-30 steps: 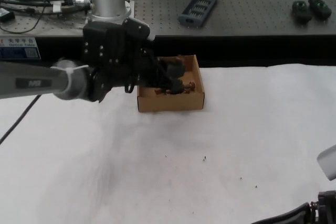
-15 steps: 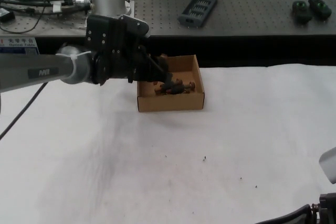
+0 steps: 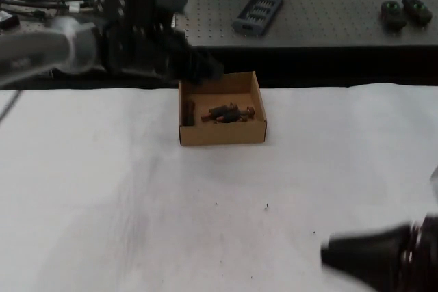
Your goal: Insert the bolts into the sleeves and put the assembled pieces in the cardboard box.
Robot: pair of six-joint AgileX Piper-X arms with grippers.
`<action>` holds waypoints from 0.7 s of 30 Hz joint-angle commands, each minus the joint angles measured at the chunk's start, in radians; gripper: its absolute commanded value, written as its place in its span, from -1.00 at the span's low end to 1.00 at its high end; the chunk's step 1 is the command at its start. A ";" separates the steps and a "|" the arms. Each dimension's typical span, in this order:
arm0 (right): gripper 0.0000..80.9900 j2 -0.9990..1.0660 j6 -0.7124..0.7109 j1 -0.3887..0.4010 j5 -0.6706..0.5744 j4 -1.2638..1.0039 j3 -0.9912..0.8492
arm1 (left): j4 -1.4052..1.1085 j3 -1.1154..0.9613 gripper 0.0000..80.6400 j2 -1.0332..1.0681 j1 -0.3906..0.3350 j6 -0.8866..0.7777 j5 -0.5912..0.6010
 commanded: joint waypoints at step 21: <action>-0.89 0.169 -0.081 -0.198 0.219 -0.449 0.015 | -0.517 1.195 -0.90 -1.169 -0.069 -0.255 -0.356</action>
